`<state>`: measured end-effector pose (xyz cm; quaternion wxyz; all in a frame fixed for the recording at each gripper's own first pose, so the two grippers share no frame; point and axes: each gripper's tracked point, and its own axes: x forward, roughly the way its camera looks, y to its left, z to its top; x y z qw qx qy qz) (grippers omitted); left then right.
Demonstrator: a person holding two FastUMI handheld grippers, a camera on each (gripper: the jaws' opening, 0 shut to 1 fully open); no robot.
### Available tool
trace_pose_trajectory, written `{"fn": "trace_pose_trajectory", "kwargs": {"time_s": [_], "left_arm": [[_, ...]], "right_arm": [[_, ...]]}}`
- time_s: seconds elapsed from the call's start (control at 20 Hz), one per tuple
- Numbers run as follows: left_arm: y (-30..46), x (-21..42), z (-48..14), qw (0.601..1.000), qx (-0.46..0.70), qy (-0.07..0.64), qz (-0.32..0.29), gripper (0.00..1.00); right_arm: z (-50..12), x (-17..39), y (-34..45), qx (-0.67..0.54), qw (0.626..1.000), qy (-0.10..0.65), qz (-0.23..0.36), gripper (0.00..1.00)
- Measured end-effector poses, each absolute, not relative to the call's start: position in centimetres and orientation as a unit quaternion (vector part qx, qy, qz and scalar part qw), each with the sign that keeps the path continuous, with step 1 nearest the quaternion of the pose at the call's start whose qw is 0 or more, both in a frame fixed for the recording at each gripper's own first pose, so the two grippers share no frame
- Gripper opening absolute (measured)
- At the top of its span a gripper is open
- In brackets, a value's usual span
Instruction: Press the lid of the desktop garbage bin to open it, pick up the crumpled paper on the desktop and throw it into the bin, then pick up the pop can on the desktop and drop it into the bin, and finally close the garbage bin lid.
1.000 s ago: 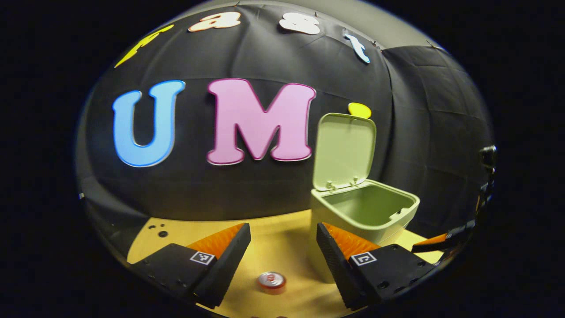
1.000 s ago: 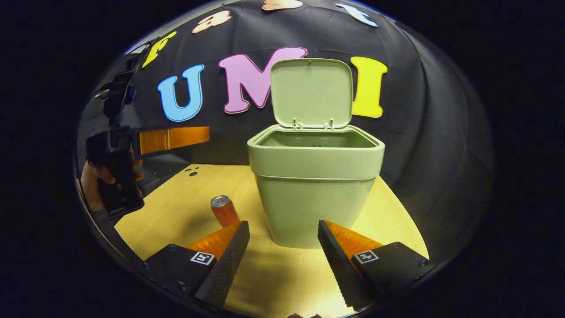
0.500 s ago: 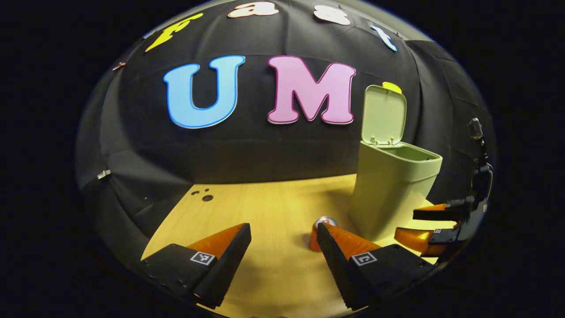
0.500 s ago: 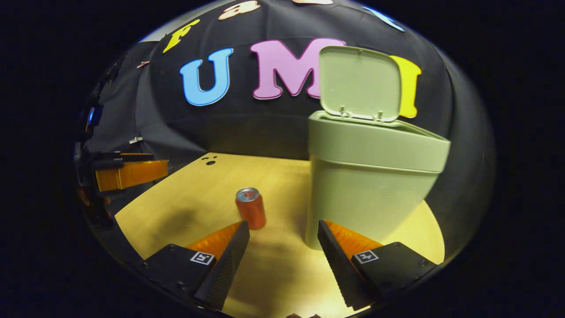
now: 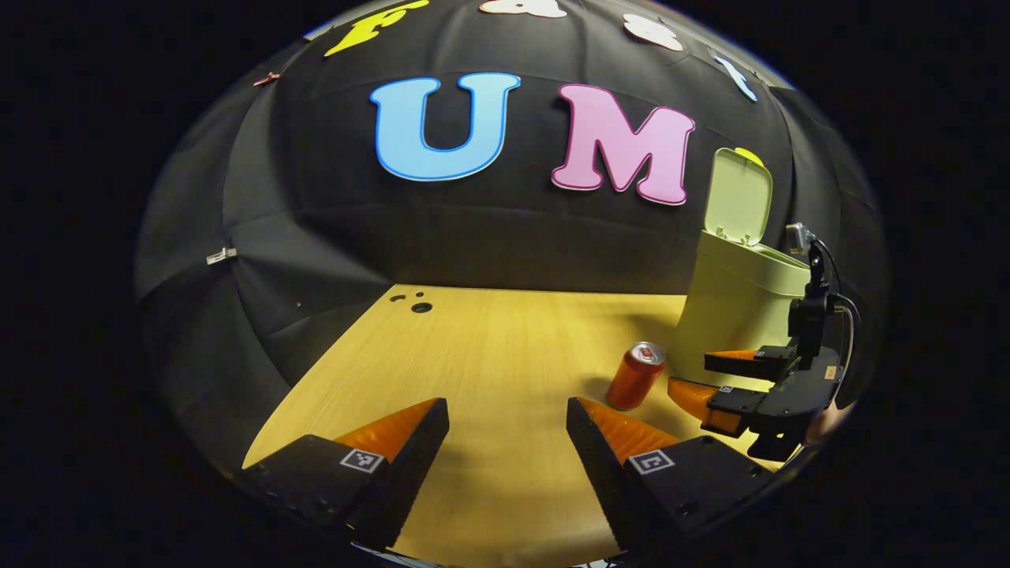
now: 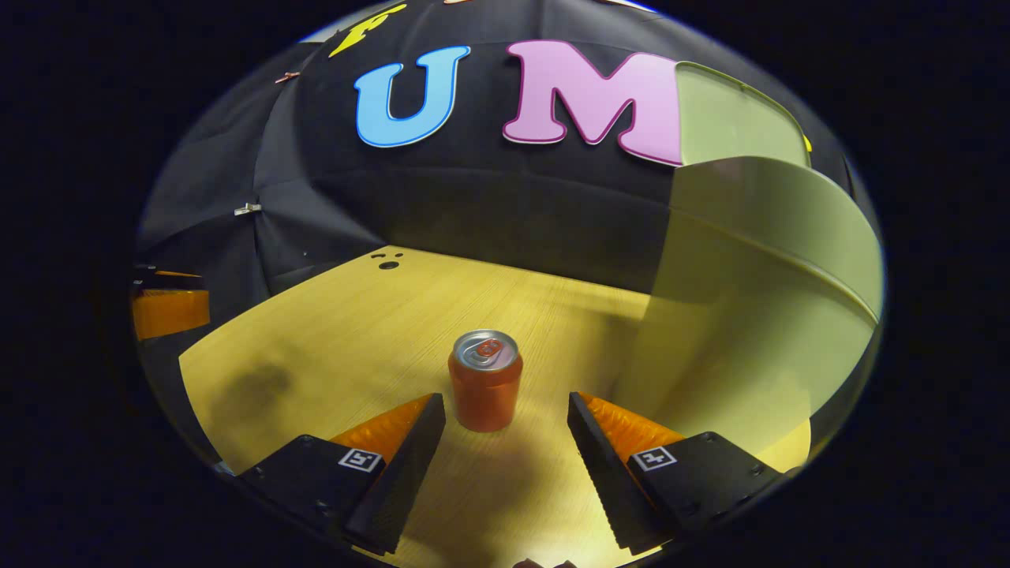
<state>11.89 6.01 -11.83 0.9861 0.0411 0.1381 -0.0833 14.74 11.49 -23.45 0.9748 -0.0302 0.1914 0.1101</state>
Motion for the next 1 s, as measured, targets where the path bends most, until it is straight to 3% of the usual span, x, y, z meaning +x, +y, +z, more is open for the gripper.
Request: {"fn": "trace_pose_trajectory", "kwargs": {"time_s": [0.75, 0.85, 1.0], "left_arm": [[8.9, 13.7, -14.3, 0.985, 0.031, 0.152, -0.072, 0.96], [8.8, 13.6, -14.6, 0.985, 0.030, 0.156, -0.071, 0.96], [8.5, 13.4, -14.7, 0.984, 0.030, 0.159, -0.072, 0.96]], "right_arm": [[-28.6, 22.0, 14.4, -0.028, 0.971, 0.223, 0.085, 0.98], [-28.6, 22.1, 14.8, -0.026, 0.970, 0.224, 0.089, 0.87], [-28.3, 21.9, 15.2, -0.026, 0.969, 0.228, 0.095, 0.84]]}}
